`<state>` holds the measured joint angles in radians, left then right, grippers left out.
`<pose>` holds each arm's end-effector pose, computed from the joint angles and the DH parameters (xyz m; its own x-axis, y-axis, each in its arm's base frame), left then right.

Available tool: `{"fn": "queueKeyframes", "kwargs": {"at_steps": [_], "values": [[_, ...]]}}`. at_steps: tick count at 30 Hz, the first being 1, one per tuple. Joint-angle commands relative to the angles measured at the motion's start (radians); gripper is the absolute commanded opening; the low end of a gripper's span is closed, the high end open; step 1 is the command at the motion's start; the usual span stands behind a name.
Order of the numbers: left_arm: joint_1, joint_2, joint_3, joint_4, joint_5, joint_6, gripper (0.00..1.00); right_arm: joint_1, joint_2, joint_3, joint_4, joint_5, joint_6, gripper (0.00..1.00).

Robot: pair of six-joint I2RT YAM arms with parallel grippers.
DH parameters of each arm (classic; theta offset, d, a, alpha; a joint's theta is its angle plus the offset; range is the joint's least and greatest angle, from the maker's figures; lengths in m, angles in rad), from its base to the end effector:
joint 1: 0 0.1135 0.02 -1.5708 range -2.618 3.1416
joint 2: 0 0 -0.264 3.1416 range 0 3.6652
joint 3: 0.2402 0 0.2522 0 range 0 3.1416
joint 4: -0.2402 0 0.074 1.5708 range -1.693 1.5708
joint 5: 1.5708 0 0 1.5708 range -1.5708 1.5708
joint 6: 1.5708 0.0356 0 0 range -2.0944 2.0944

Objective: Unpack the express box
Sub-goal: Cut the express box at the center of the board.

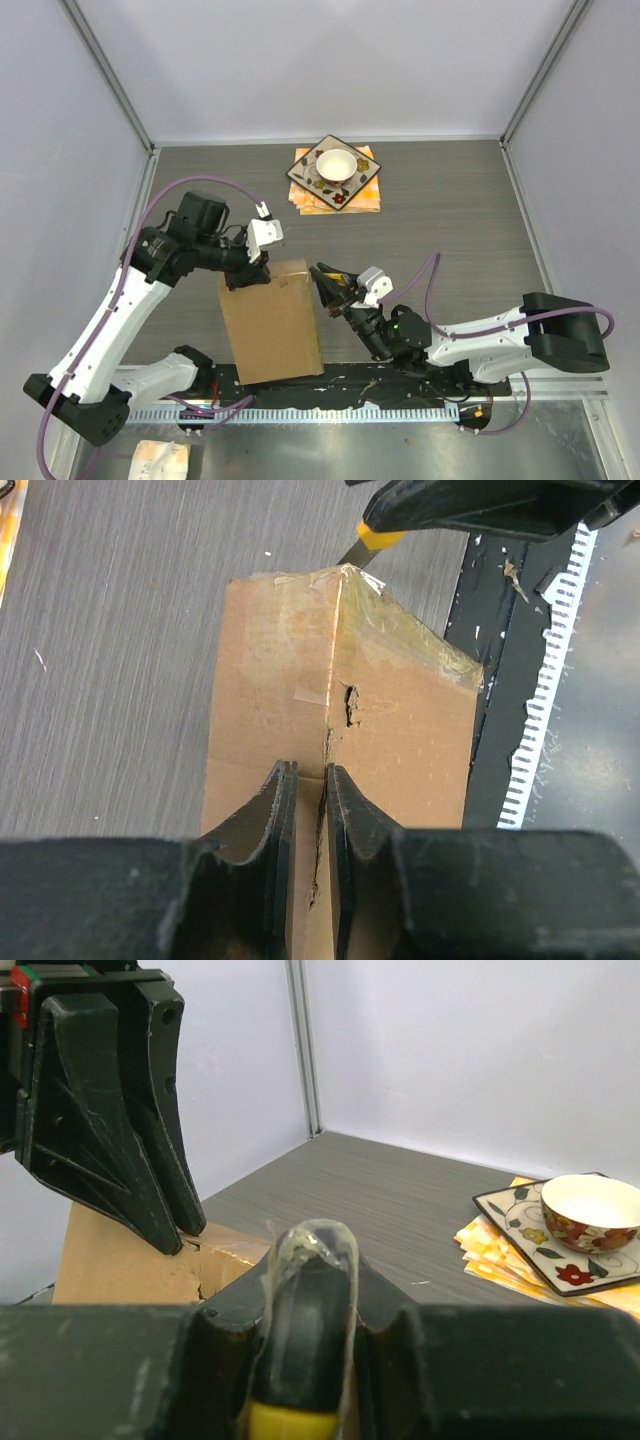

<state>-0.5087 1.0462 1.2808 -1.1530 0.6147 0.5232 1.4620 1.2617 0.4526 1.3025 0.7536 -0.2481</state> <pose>0.1425 -0.1030 0.3754 -0.2496 0.6065 -0.7549 0.9563 0.2770 -0.0936 0.0503 0.2361 0.2765 0.2118 0.2899 -0.9333 -0.6267 0.7731 0.0979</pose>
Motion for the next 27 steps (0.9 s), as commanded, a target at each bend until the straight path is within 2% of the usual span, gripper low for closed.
{"fn": "queueKeyframes", "kwargs": {"at_steps": [1, 27], "values": [[-0.007, -0.009, -0.005, -0.301, 0.014, -0.038, 0.00, -0.006, 0.024, 0.035, 0.233, -0.019, 0.067, 0.01], [-0.007, -0.012, -0.008, -0.295, 0.013, -0.043, 0.00, 0.026, -0.021, 0.046, 0.181, -0.042, 0.072, 0.01]]}}
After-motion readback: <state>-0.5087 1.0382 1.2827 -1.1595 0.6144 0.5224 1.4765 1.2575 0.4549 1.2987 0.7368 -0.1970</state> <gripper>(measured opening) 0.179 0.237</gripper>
